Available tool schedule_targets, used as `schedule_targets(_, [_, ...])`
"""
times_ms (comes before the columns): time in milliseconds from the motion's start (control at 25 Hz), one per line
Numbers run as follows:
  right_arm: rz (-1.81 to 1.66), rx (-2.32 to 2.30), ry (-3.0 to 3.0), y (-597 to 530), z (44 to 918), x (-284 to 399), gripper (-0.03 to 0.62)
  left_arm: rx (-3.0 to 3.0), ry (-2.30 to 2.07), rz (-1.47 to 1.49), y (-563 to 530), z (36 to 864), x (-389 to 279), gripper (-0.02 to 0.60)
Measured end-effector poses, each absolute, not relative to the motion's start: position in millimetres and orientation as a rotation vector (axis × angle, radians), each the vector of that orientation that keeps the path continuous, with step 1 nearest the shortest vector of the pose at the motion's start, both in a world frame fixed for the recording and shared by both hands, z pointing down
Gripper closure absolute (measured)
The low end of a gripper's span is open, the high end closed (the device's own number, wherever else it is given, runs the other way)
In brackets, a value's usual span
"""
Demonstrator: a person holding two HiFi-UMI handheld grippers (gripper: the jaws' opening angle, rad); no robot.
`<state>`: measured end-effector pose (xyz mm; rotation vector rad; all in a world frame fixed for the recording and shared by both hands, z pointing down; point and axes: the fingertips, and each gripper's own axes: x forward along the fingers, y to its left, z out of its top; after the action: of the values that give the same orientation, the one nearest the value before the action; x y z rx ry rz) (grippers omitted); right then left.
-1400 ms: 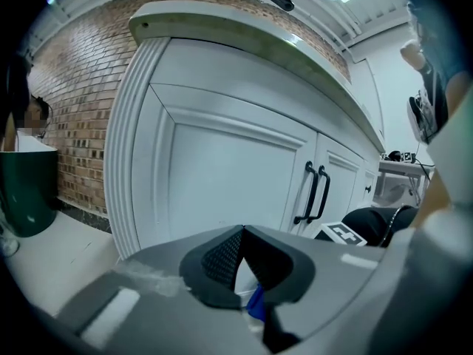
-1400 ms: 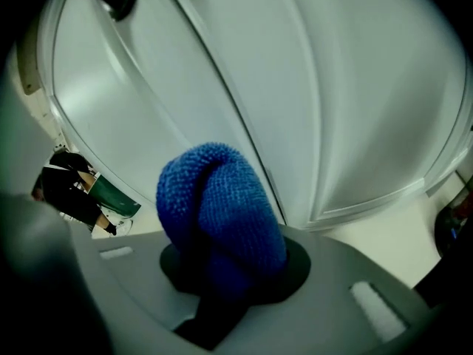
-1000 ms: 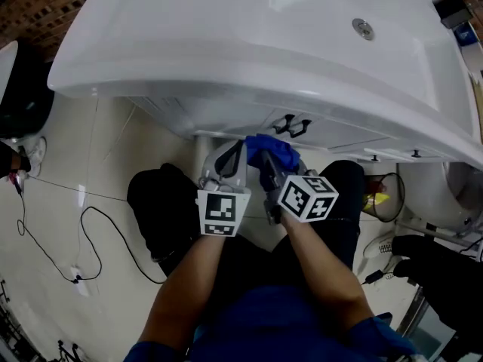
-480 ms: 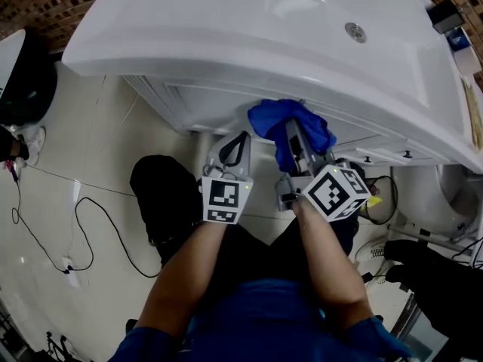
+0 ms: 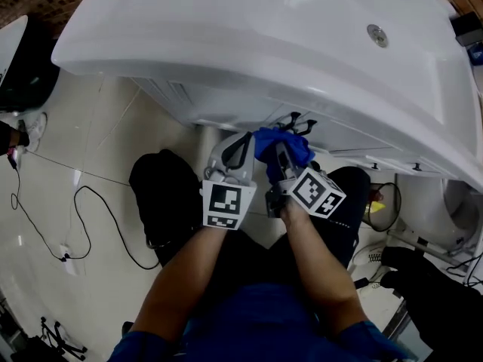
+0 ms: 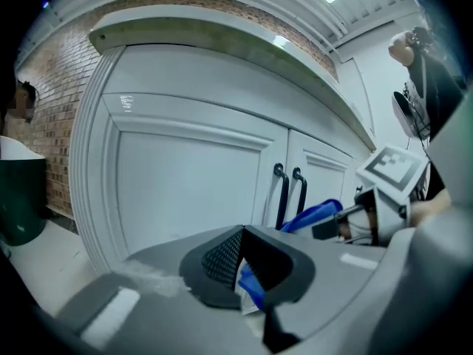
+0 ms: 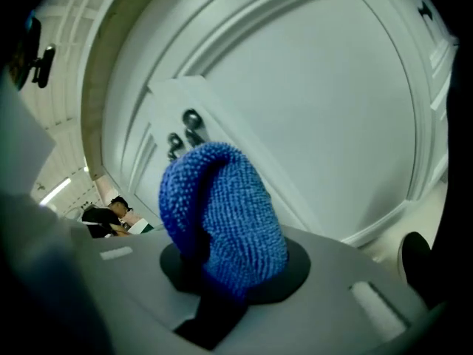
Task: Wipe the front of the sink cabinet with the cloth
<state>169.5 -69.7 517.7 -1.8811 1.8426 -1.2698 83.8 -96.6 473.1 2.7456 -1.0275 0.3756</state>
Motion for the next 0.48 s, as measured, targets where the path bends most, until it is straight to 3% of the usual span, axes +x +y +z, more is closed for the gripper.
schedule_targets(480, [-1.504,-1.920,1.686,-89,619,174,0.523,2.716,-1.018,0.428,-101,483,66,0.580])
